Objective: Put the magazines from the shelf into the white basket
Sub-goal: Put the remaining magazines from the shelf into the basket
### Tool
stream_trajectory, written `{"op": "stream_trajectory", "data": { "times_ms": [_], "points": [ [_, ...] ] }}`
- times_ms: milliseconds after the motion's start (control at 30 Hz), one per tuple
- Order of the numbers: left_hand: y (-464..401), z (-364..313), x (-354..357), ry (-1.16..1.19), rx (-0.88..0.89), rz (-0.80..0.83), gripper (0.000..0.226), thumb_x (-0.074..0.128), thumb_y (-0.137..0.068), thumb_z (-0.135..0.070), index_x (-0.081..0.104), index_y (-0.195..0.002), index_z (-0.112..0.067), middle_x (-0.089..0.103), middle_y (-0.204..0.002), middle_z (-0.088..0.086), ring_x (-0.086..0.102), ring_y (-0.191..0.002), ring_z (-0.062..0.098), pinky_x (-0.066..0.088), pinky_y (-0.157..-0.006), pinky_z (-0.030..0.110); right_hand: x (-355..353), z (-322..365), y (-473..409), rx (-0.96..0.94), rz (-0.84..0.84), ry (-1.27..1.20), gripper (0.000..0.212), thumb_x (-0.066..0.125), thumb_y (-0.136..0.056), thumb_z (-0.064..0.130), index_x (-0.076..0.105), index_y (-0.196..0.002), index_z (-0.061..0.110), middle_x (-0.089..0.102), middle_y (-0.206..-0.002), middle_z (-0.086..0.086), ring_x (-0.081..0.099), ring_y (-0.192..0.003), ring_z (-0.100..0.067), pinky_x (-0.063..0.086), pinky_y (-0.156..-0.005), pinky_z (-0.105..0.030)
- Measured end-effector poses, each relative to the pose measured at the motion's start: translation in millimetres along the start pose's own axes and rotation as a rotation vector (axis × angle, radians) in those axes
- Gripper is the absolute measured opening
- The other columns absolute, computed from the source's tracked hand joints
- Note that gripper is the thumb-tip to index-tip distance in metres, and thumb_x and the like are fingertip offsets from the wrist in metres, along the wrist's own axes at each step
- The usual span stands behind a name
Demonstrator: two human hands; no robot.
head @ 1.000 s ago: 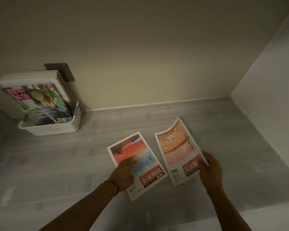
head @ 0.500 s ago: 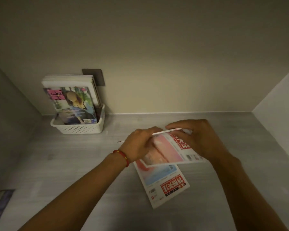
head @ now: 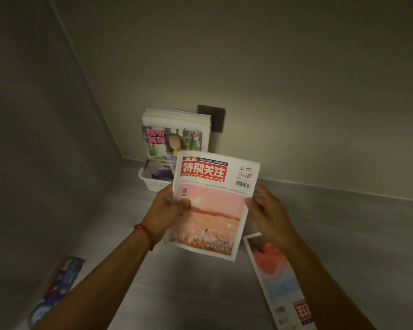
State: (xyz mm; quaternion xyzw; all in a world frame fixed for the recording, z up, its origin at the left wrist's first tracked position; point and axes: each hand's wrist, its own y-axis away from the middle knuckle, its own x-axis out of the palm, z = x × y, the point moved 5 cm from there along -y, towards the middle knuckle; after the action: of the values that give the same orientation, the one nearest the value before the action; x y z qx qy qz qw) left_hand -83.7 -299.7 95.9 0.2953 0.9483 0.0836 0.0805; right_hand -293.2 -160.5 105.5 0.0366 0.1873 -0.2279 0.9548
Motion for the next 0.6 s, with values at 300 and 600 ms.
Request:
{"op": "stream_trajectory", "data": {
  "times_ms": [300,600],
  "points": [
    [-83,-57,-122,-0.24,0.306,-0.35,0.022,0.057,-0.099,-0.028,0.07,-0.113,-0.018,0.073,-0.111,0.0,0.07,-0.1,0.019,0.058,-0.088,0.04,61,91,-121,-0.284,-0.296,0.319,0.018,0.066,-0.092,0.022,0.071,-0.105,0.012,0.073,-0.11,-0.004,0.069,-0.091,-0.013,0.054,-0.079,-0.02],
    [-150,-11,-149,-0.215,0.115,-0.336,0.024,0.055,-0.098,-0.021,0.072,-0.11,-0.009,0.075,-0.109,0.011,0.07,-0.102,0.028,0.056,-0.094,0.051,107,49,-180,-0.109,-0.284,0.346,0.016,0.065,-0.092,0.02,0.076,-0.095,0.009,0.076,-0.099,-0.008,0.072,-0.084,-0.022,0.055,-0.08,-0.023]
  ]
}}
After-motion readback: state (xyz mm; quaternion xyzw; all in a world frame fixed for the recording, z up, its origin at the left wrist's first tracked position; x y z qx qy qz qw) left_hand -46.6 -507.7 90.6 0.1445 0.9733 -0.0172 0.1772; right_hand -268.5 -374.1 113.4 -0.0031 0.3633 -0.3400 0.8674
